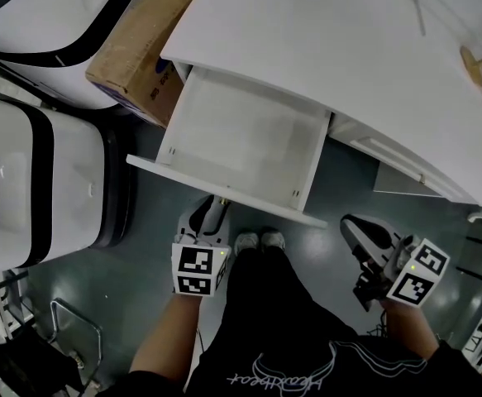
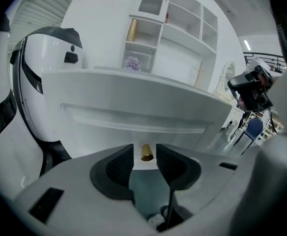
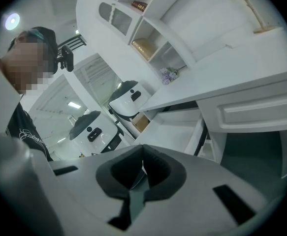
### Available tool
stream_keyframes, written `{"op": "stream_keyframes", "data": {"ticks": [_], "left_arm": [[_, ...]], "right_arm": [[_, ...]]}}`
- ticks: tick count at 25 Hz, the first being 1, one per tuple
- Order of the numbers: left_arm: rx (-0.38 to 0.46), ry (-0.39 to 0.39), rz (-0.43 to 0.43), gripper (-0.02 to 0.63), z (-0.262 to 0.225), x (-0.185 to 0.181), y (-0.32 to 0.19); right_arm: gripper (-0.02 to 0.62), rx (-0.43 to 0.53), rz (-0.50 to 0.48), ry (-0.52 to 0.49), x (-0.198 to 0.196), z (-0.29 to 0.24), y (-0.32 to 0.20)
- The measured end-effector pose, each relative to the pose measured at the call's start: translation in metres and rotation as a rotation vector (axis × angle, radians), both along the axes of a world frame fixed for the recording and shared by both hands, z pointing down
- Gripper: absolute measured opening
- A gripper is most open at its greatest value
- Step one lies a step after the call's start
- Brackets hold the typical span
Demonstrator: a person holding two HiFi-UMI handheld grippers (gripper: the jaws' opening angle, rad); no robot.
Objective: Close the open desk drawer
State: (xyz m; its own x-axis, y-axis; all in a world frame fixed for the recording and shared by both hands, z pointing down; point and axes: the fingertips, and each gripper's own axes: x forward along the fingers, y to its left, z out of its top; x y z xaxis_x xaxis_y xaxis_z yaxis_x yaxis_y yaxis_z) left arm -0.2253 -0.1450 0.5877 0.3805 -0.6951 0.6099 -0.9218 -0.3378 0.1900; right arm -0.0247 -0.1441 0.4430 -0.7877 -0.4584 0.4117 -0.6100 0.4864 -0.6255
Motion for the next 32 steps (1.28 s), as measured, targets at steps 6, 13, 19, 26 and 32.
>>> {"op": "stream_keyframes", "data": {"ticks": [6,13,19,26,32], "left_arm": [[-0.011,-0.006,-0.034,0.133,0.012,0.002,-0.002],[-0.038,-0.019,-0.062,0.112,0.018,0.008,-0.008],[-0.018,-0.030,-0.075,0.098,0.020,0.008,-0.014],[0.004,-0.035,-0.065,0.098,0.019,0.013,-0.030],[-0.006,-0.039,-0.070,0.097,0.021,0.016,-0.050]], "right_arm": [[0.006,-0.017,-0.014,-0.016,0.003,0.013,-0.001],[0.006,-0.042,-0.034,-0.032,0.009,0.022,-0.001],[0.006,-0.047,-0.054,-0.038,0.015,0.030,-0.005],[0.006,-0.050,-0.051,-0.039,0.022,0.035,-0.011],[0.006,-0.048,-0.040,-0.050,0.024,0.036,-0.020]]}}
